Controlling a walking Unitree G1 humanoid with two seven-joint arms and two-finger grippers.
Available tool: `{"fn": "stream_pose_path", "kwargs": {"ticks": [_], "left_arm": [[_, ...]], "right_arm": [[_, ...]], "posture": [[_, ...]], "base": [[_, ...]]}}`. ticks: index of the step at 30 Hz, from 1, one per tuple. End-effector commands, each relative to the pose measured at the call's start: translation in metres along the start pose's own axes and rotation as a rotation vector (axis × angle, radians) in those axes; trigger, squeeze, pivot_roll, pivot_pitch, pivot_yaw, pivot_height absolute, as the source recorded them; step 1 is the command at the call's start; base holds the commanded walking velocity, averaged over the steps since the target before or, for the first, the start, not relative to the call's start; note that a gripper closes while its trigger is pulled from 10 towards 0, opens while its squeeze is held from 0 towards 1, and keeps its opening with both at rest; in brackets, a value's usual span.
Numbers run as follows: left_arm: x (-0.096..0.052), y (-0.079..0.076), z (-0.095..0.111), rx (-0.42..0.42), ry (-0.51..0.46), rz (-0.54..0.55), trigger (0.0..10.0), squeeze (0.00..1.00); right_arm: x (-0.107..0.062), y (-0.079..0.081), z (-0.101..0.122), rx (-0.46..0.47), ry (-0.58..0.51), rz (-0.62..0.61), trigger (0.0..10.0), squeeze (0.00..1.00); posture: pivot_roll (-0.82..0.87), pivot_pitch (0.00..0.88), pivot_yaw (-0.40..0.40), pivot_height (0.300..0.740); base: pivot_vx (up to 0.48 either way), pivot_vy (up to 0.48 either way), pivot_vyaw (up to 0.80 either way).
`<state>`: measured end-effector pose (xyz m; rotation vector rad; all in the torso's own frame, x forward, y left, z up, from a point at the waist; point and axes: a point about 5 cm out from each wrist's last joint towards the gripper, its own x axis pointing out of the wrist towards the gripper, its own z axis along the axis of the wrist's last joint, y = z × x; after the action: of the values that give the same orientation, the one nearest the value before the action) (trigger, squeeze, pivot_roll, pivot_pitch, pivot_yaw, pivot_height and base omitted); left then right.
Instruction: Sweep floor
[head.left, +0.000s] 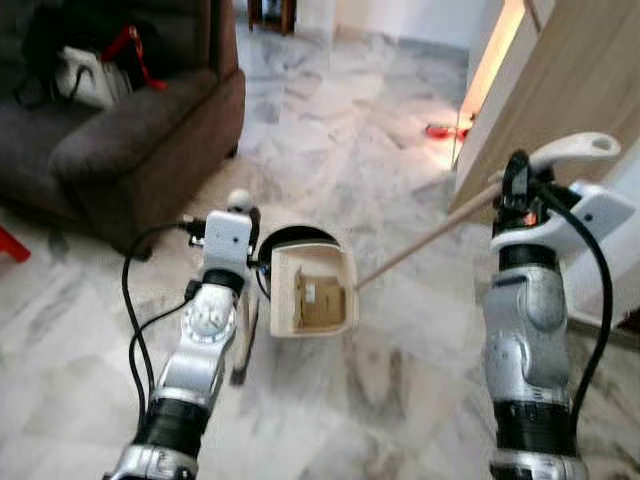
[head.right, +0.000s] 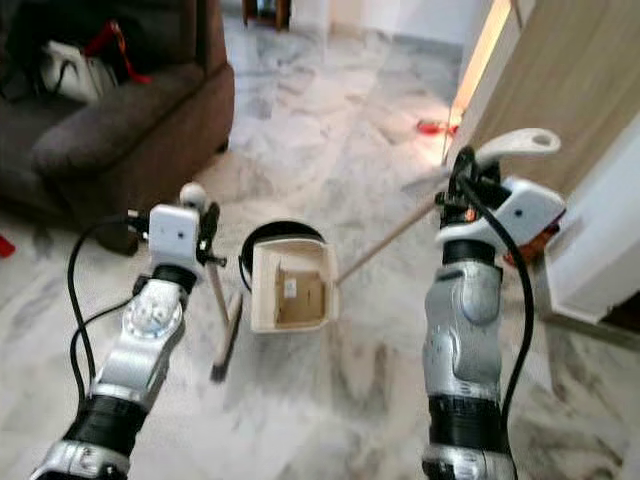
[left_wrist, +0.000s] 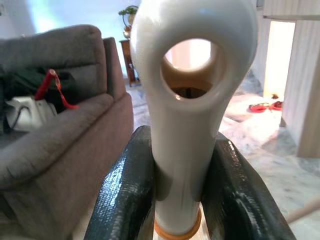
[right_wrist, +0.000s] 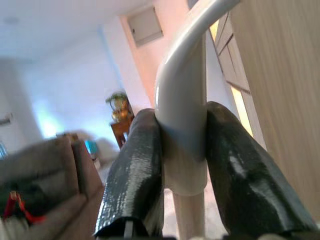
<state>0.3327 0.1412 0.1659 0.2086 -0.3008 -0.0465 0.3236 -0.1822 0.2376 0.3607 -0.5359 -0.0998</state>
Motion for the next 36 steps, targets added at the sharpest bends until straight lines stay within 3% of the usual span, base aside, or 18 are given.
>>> {"fn": "stream_pose_path", "kwargs": {"ticks": [1,36], "left_arm": [[0.0036,-0.0041,0.0121,0.0,-0.06,-0.002,10.0,0.0],[-0.0048,0.0055,0.0099,0.013,-0.057,0.032,10.0,0.0]], "right_arm": [[0.0045,0.002,0.0212,0.046,-0.083,-0.004,10.0,0.0],[0.0039,0.0117,0.0247,0.096,-0.067,0.017,10.0,0.0]], "posture": [[0.1,0.089,-0.062,0.74],[0.11,0.08,-0.058,0.74]], "base": [[0.304,0.0,0.0],[0.296,0.0,0.0]]}}
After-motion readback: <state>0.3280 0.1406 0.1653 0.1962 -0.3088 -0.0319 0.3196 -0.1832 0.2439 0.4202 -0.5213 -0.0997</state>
